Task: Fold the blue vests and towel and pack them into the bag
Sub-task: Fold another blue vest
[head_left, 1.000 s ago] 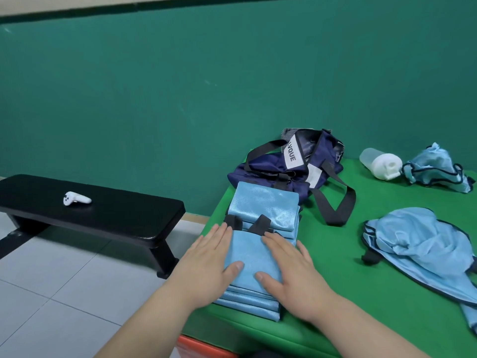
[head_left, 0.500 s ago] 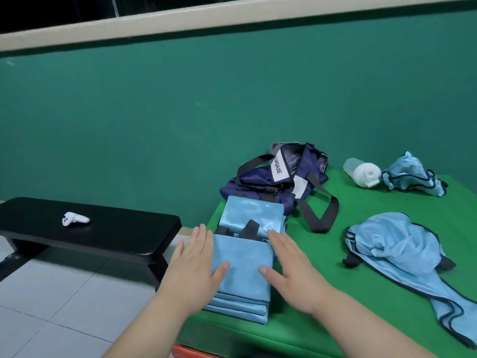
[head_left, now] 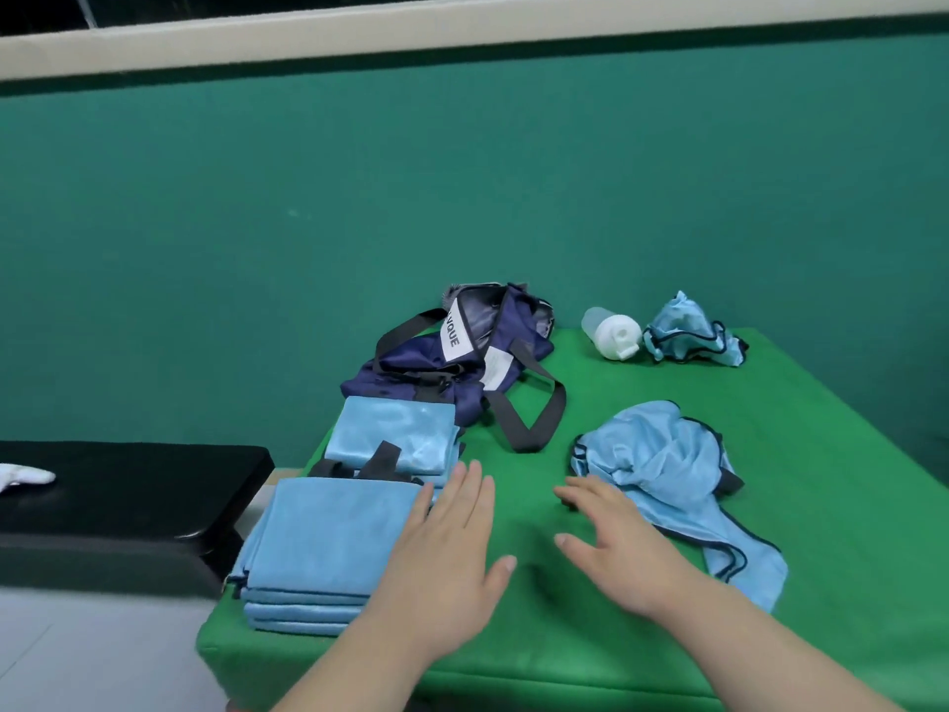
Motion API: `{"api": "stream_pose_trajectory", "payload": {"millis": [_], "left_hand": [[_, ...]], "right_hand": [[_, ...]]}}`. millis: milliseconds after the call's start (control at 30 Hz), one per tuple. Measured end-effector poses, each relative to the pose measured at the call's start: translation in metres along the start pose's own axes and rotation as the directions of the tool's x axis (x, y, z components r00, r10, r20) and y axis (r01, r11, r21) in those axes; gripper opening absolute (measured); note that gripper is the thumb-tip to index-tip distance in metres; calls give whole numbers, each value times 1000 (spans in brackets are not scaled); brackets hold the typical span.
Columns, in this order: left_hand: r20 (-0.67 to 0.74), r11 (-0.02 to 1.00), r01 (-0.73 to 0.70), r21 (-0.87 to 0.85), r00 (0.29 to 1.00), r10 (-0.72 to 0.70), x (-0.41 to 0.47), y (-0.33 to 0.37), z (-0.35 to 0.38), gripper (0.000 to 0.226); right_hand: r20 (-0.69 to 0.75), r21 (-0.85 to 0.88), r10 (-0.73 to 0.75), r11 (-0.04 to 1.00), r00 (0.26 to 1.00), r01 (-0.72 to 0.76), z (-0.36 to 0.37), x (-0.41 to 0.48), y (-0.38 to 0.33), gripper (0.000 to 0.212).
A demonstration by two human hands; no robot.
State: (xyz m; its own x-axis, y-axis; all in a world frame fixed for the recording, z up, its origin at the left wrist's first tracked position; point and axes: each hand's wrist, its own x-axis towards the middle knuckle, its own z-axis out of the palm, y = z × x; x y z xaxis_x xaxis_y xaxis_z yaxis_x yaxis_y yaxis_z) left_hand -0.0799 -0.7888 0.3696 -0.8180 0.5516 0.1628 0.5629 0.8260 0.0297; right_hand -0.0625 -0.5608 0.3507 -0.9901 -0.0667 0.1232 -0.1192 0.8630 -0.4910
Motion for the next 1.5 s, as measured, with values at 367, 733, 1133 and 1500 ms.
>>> {"api": "stream_pose_trajectory", "payload": {"millis": [367,733,1133,1500], "left_hand": [[97,983,-143,-114,983,154,107,76,42,80],[47,934,-98,-345,992,121,222,106,64,64],[224,969,-98,-225,963,149,284,115,85,44],[15,966,81,-247,997,-80,179,95,16,12]], "right_hand": [[-108,-23,160,986,981,-164,-71,-4,110,50],[-200,-16,411,906,889,-422,-103,67,185,48],[-188,121,488,873,852,-473,-104,92,199,30],[-319,415,373,881,871,-226,-139,31,125,35]]}}
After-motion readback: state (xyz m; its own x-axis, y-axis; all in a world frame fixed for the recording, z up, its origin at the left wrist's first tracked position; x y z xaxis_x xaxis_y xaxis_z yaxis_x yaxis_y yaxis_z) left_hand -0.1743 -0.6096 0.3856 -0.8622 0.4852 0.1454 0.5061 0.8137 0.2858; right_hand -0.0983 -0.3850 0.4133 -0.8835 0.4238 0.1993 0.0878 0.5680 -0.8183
